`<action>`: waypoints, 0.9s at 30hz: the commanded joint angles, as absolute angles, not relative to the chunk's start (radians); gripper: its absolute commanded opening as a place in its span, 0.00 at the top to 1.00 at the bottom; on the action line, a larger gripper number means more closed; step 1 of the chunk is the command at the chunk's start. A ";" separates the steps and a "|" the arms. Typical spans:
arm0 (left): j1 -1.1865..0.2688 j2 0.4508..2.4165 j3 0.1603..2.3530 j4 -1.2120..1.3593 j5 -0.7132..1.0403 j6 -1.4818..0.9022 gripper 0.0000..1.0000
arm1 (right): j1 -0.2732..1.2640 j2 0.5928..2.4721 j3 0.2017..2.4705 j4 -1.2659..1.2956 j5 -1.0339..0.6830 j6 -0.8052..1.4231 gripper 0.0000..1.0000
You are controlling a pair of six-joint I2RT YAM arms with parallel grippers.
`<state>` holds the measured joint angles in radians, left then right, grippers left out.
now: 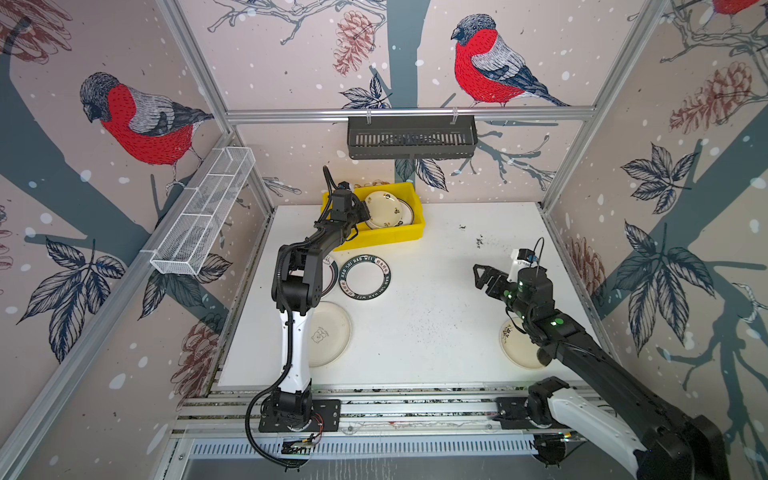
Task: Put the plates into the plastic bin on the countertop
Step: 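Lower the cream plate into the bin and open the left gripper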
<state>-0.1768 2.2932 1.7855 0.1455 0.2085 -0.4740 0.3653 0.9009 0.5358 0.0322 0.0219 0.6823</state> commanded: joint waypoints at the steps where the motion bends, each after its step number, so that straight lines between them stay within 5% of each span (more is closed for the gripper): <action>1: -0.175 2.324 1.836 0.108 0.208 -0.465 1.00 | 0.362 0.891 0.533 0.034 0.035 0.687 0.02; 10: -0.189 2.358 1.900 0.053 0.170 -0.384 0.97 | 0.360 0.887 0.516 0.036 0.041 0.695 0.02; 12: -0.190 2.362 1.904 0.053 0.177 -0.373 0.77 | 0.361 0.888 0.516 0.031 0.044 0.694 0.01; 16: -0.196 2.365 1.903 0.064 0.204 -0.346 0.15 | 0.360 0.888 0.517 0.018 0.058 0.695 0.01; 18: -0.202 2.364 1.899 0.070 0.219 -0.321 0.04 | 0.361 0.888 0.517 0.009 0.061 0.696 0.01; 27: -0.210 2.254 1.774 0.137 0.190 -0.304 0.03 | 0.360 0.912 0.549 -0.097 0.142 0.721 0.01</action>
